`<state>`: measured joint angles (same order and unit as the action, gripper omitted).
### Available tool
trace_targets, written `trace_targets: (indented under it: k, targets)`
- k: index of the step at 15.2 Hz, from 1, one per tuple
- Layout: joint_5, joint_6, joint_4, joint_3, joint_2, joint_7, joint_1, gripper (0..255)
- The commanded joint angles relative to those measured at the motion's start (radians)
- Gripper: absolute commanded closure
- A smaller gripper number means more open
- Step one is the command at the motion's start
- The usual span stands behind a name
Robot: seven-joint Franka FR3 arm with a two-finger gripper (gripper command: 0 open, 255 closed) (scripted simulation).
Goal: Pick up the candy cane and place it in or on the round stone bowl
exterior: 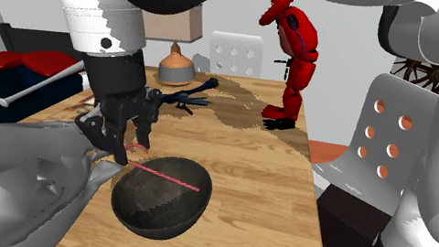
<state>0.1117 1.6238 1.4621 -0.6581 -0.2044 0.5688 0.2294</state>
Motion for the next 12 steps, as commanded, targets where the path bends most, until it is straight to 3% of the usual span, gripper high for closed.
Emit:
trace_targets:
  k: [1,12]
  targets:
    - [-0.001,0.027,0.029,0.000,0.003,0.003,-0.001,255]
    - [-0.007,0.174,0.186,0.005,0.014,0.001,-0.015,255]
